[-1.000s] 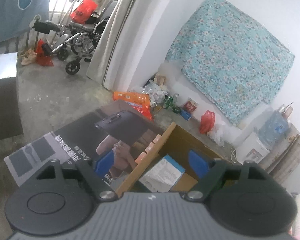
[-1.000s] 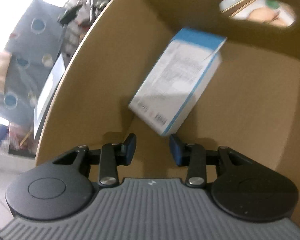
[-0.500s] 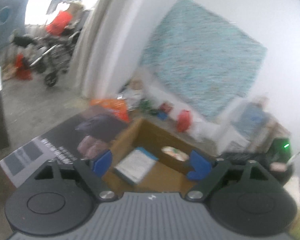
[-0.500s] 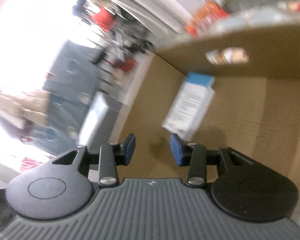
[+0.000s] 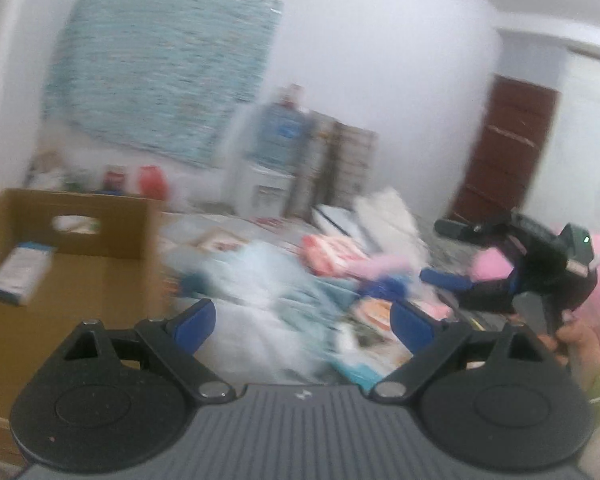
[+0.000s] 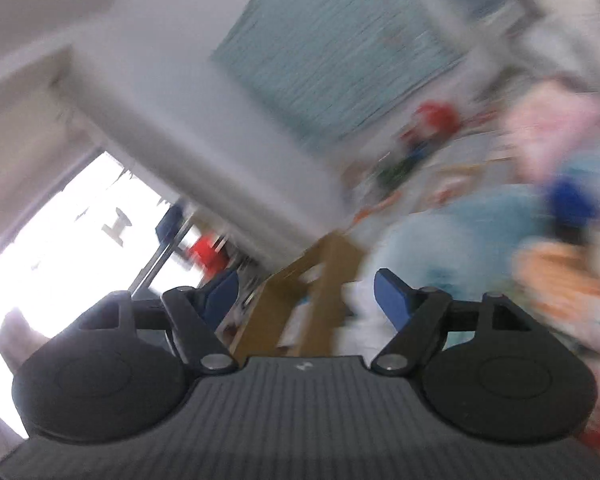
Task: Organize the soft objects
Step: 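Move the right gripper back to the pile toward the white wet-wipes pack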
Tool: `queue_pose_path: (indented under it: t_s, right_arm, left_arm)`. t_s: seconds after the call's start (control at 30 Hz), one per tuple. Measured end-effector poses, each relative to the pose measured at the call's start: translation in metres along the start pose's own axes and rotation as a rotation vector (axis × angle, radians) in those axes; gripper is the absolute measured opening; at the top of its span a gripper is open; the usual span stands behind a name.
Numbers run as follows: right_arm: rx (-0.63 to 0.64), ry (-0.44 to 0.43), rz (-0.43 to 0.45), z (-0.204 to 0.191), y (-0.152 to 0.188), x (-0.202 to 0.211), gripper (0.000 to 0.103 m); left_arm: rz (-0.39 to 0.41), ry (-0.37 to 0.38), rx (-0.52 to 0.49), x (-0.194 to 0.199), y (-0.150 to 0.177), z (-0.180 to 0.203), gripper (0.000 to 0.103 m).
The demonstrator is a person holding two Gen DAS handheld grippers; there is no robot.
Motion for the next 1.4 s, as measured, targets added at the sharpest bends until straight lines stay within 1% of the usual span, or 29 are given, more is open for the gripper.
queue_pose_path:
  t_s: [0.07,0.13,0.23,0.3,0.37,0.4,0.47,0.5,0.53,0.6,0.67,0.77,0.8,0.83,0.93,0.97,1.07,1.1,1.13,1.17,1.27,1.4]
  right_arm:
    - [-0.054,0.047,0.034,0.025,0.017,0.024,0.076]
    - [-0.115,0.074,0.051,0.047,0.037,0.040,0.076]
    - [-0.196,0.083,0.069,0.070,0.071,0.045,0.076]
    - [-0.234,0.081,0.078,0.079,0.085,0.048,0.076]
    - [-0.253,0.067,0.099,0.087,0.096,0.049,0.076]
    - [-0.251,0.067,0.106,0.089,0.101,0.048,0.075]
    - [-0.241,0.088,0.116,0.092,0.110,0.051,0.072]
    - [-0.236,0.094,0.119,0.098,0.116,0.051,0.071]
    - [-0.235,0.096,0.113,0.103,0.123,0.048,0.068]
    - [-0.256,0.067,0.088,0.109,0.129,0.051,0.066]
    - [-0.289,0.029,0.052,0.115,0.137,0.041,0.061]
    - [-0.326,0.021,0.011,0.127,0.144,0.021,0.055]
    - [-0.335,0.018,0.007,0.128,0.144,0.020,0.054]
    - [-0.347,0.014,0.006,0.132,0.144,0.017,0.054]
    - [-0.371,0.021,0.013,0.141,0.145,0.015,0.054]
    - [-0.381,0.023,0.016,0.144,0.145,0.015,0.054]
    - [-0.392,0.024,0.020,0.149,0.146,0.014,0.054]
    - [-0.390,0.026,0.018,0.149,0.146,0.013,0.054]
    - [-0.381,0.036,0.015,0.149,0.146,0.013,0.054]
    - [-0.369,0.044,0.015,0.147,0.145,0.012,0.054]
    - [-0.318,0.080,0.011,0.141,0.140,0.011,0.054]
    - [-0.246,0.133,-0.001,0.129,0.137,0.011,0.054]
  left_arm:
    - [-0.050,0.031,-0.057,-0.017,0.012,0.022,0.095]
    - [-0.108,0.039,-0.113,-0.037,0.025,0.045,0.095]
    - [-0.180,0.045,-0.176,-0.060,0.047,0.062,0.094]
    - [-0.201,0.033,-0.196,-0.073,0.056,0.071,0.093]
    - [-0.194,-0.002,-0.204,-0.085,0.059,0.077,0.087]
    - [-0.175,-0.042,-0.212,-0.093,0.058,0.079,0.084]
    - [-0.159,-0.115,-0.227,-0.104,0.048,0.078,0.068]
    - [-0.158,-0.138,-0.225,-0.113,0.045,0.078,0.066]
    - [-0.157,-0.143,-0.217,-0.120,0.042,0.079,0.065]
    - [-0.176,-0.154,-0.211,-0.135,0.037,0.079,0.061]
    - [-0.216,-0.165,-0.214,-0.151,0.038,0.080,0.054]
    - [-0.302,-0.129,-0.174,-0.167,0.043,0.076,0.052]
    - [-0.342,-0.102,-0.158,-0.169,0.046,0.074,0.052]
    - [-0.370,-0.081,-0.143,-0.171,0.049,0.071,0.050]
    - [-0.437,-0.031,-0.088,-0.167,0.061,0.061,0.048]
    - [-0.458,-0.007,-0.072,-0.165,0.064,0.058,0.049]
    - [-0.580,0.106,-0.002,-0.161,0.078,0.048,0.050]
    - [-0.602,0.137,0.014,-0.160,0.082,0.046,0.050]
    - [-0.609,0.152,0.028,-0.158,0.085,0.044,0.052]
    - [-0.600,0.147,0.029,-0.156,0.087,0.043,0.053]
    - [-0.545,0.108,0.002,-0.154,0.089,0.042,0.057]
    - [-0.541,0.112,0.032,-0.160,0.090,0.038,0.057]
Point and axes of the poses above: each gripper's, at about its wrist camera, not at the fingertips, and x roughly against the way its jaws point, z to its right, y to its underside, the point moved 1 cm from there along -x, roughly the way its jaws point, and after that the axes turned 4 degrees about x, right-handed, at the moved point
